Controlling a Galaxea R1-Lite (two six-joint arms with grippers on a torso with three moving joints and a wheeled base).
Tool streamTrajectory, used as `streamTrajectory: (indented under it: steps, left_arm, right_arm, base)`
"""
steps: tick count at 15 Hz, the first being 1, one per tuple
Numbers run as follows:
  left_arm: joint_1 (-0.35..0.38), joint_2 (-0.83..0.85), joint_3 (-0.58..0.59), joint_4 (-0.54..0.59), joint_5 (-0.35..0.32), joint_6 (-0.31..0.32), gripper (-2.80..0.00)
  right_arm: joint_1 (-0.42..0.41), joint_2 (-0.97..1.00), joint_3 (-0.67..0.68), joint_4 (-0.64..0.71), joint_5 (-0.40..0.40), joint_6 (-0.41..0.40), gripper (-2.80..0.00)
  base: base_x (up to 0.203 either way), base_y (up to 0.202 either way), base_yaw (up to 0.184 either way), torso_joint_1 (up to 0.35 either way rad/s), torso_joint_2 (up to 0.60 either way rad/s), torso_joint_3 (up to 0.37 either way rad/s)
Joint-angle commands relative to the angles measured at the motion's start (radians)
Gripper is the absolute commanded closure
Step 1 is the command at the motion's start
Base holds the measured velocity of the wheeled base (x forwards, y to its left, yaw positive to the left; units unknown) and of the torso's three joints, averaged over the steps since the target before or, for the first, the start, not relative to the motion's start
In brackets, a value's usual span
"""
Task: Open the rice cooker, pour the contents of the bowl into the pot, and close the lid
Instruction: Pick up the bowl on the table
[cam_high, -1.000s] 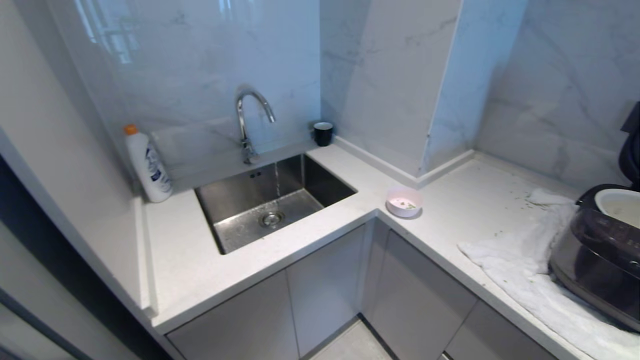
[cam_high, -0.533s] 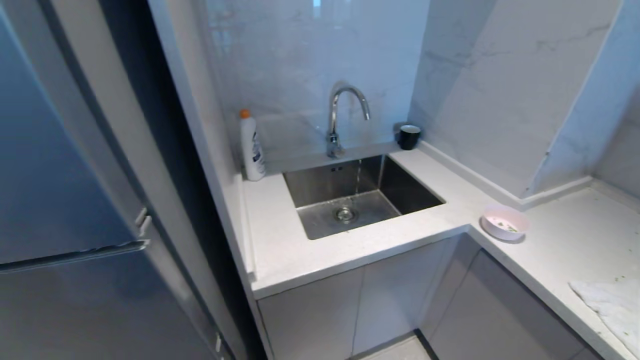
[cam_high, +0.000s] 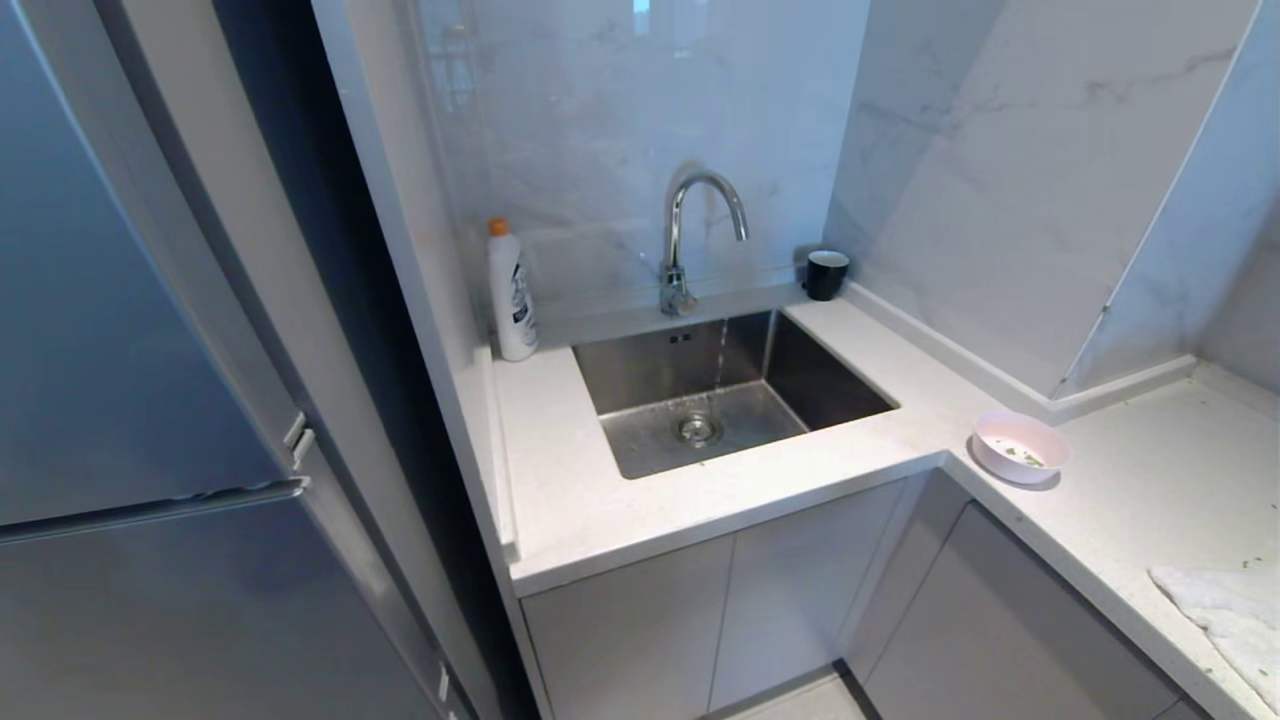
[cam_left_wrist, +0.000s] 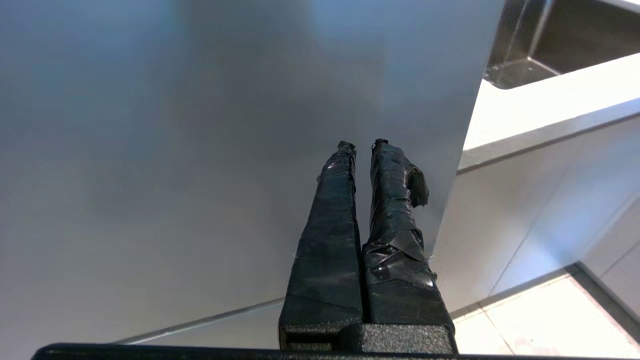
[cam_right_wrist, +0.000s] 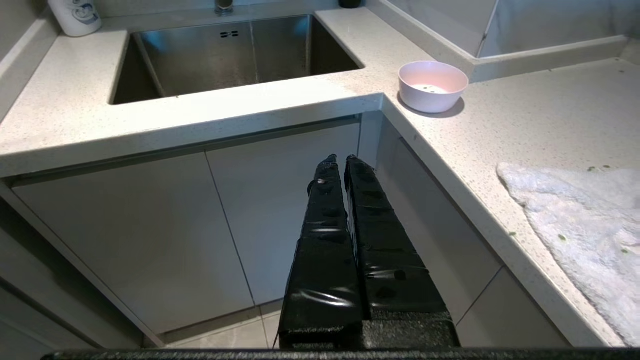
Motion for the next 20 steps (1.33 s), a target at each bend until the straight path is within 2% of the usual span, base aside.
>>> streamTrajectory:
  steps: [1,11,20]
  left_arm:
    - [0.000,0.002,0.002,0.000,0.000,0.001,0.00]
    - [0.000,0.002,0.002,-0.001,0.000,-0.001,0.00]
    - [-0.001,0.002,0.002,0.002,0.003,-0.027,0.00]
  right_arm:
    - [0.001,0.000,0.000,0.000,0.001,-0.001,0.00]
    - [0.001,0.000,0.000,0.000,0.001,-0.001,0.00]
    - [0.000,0.002,0.000,0.001,0.000,0.001,0.00]
  base:
    - [0.000,0.000,0.000,0.000,0.00,0.000]
    - [-0.001,-0.006,0.153,0.002,0.00,0.001]
    - [0.000,0.000,0.008,0.001,0.00,0.000]
